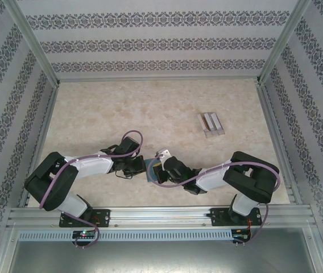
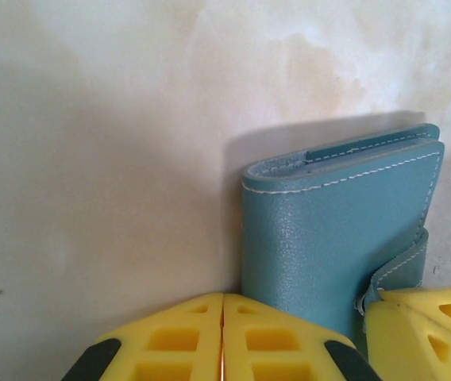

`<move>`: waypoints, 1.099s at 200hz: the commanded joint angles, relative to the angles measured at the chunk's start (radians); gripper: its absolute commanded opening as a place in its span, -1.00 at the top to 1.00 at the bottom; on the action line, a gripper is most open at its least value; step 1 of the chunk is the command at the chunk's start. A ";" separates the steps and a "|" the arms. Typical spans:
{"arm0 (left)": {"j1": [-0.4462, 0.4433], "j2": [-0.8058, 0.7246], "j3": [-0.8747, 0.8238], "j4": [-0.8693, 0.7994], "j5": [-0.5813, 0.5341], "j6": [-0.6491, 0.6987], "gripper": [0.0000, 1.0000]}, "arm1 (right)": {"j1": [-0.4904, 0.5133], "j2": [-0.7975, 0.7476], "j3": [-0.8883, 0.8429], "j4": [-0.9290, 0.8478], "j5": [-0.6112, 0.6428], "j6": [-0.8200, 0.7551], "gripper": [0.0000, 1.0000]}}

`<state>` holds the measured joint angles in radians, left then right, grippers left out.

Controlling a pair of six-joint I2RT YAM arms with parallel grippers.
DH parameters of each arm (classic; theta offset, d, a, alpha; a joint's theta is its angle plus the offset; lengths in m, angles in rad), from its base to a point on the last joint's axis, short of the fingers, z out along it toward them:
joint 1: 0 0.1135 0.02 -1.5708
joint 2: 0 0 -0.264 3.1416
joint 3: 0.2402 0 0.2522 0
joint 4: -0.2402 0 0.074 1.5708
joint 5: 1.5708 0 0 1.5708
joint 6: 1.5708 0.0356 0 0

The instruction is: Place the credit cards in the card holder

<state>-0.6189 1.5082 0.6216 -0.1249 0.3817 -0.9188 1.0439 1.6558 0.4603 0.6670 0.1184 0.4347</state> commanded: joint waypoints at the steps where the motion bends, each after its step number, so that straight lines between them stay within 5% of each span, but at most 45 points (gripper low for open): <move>1: 0.010 0.051 -0.006 0.006 -0.027 -0.014 0.82 | 0.029 0.086 -0.077 -0.151 -0.053 -0.101 1.00; 69: 0.036 0.049 0.018 0.001 -0.019 -0.001 0.82 | 0.023 0.179 -0.036 -0.182 -0.105 -0.074 1.00; 128: 0.074 0.011 0.028 -0.020 -0.003 0.026 0.82 | -0.073 0.006 0.100 -0.418 -0.233 -0.110 1.00; 185: 0.115 -0.071 0.048 -0.085 -0.009 0.081 0.80 | -0.153 -0.097 0.275 -0.572 -0.368 -0.038 0.50; 220: 0.133 -0.081 0.051 -0.096 0.008 0.101 0.80 | -0.161 -0.144 0.368 -0.770 -0.354 0.004 0.47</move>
<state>-0.5014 1.4403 0.6464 -0.1699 0.3916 -0.8646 0.8921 1.5646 0.7727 0.0742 -0.2050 0.3946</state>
